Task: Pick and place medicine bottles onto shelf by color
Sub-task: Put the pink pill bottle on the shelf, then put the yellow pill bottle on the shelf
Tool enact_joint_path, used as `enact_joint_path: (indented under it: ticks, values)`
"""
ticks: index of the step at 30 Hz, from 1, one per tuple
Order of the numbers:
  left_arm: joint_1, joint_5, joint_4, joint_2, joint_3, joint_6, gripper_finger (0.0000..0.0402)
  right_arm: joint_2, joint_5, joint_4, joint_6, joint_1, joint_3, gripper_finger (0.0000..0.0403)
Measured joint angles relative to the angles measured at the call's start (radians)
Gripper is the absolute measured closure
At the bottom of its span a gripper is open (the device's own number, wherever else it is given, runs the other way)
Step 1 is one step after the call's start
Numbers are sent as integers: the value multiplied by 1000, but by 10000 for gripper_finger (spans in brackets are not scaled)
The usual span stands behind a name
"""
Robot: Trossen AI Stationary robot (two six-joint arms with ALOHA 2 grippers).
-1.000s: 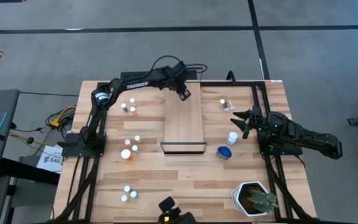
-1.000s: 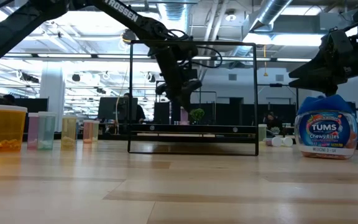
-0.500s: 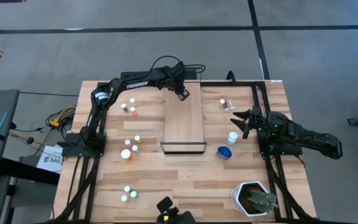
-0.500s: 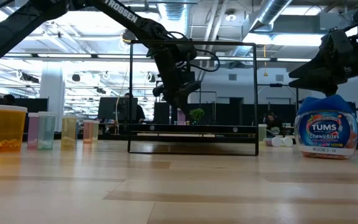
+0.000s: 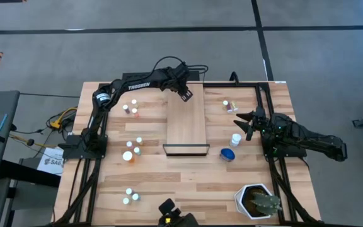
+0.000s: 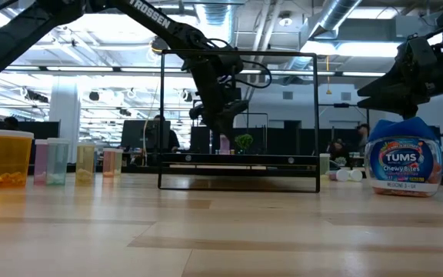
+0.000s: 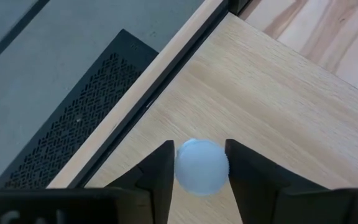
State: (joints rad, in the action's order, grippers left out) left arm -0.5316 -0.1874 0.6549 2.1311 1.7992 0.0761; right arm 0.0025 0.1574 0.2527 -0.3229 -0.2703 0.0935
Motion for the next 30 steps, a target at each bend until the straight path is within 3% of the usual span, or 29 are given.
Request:
enact_joint_path:
  ticks: [12, 22, 26, 30]
  values:
    - [-1, -1, 0, -2, 14, 0, 248, 0, 0, 0, 0, 0, 0, 178]
    - [1, 27, 154, -26, 110, -28, 232, 0, 0, 0, 0, 0, 0, 178]
    - [1, 30, 167, -111, 46, -23, 232, 0, 0, 0, 0, 0, 0, 178]
    - [12, -59, 158, -248, -120, 50, 232, 0, 0, 0, 0, 0, 0, 178]
